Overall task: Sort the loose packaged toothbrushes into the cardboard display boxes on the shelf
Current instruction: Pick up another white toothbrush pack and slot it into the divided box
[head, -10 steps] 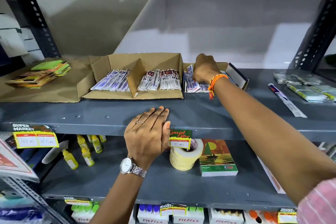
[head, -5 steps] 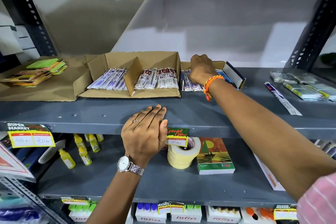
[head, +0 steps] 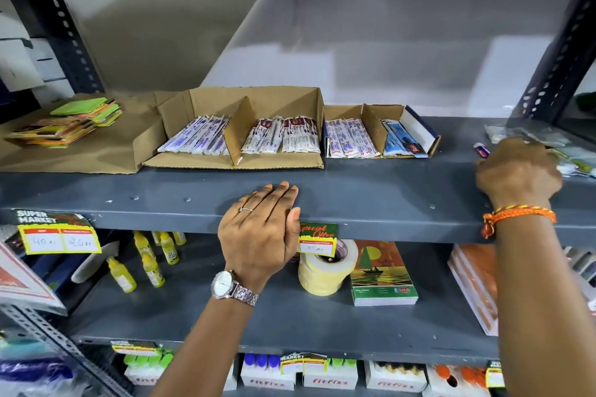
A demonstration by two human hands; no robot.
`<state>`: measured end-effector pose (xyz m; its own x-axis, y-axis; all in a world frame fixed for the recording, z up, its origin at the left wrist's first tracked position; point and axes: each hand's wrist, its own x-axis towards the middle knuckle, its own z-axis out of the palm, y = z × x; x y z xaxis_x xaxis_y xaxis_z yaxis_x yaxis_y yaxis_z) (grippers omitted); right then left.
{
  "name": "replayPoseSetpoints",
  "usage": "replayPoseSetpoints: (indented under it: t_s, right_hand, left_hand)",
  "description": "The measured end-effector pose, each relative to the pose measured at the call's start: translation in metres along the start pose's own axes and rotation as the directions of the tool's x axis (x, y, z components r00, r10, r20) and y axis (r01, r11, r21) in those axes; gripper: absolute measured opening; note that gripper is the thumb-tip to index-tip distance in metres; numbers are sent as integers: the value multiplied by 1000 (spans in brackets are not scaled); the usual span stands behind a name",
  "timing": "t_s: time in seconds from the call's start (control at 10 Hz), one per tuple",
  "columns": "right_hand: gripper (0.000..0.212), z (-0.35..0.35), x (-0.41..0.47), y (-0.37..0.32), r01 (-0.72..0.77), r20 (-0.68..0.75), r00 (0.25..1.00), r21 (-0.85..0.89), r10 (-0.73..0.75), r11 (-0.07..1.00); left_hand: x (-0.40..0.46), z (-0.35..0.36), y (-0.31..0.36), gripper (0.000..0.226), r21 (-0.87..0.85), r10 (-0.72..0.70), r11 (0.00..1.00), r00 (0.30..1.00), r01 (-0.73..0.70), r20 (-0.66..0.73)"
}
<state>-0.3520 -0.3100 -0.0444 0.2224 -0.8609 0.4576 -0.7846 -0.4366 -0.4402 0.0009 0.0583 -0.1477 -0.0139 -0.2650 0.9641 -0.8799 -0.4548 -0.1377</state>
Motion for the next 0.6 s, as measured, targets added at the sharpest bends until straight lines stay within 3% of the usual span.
replayPoseSetpoints:
  t_s: [0.2,0.3,0.4,0.5,0.6]
  right_hand:
    - [24,-22,11,-8,-85,-32,996,26,86,996]
    - [30,35,-39,-116,-143,-23,989,57,144,988]
    - [20,49,-58,-167,-79,-148,983,205,111,976]
    - [6,59,-60,-187,-44,-23,997,630,76,776]
    - [14,57,-61,-188,-101,76,995,863,70,495]
  left_hand:
    - [1,0,0,43,-1,4,1000,1000,-4,-3]
    - [1,-1,0,44,-1,3,1000,1000,-3,4]
    - [1,-2,0,44,1,4,1000,1000,-4,9]
    - [1,-2,0,43,9,5,1000,1000,-5,14]
    - [0,-1,0,42,16,6,1000,1000,-6,18]
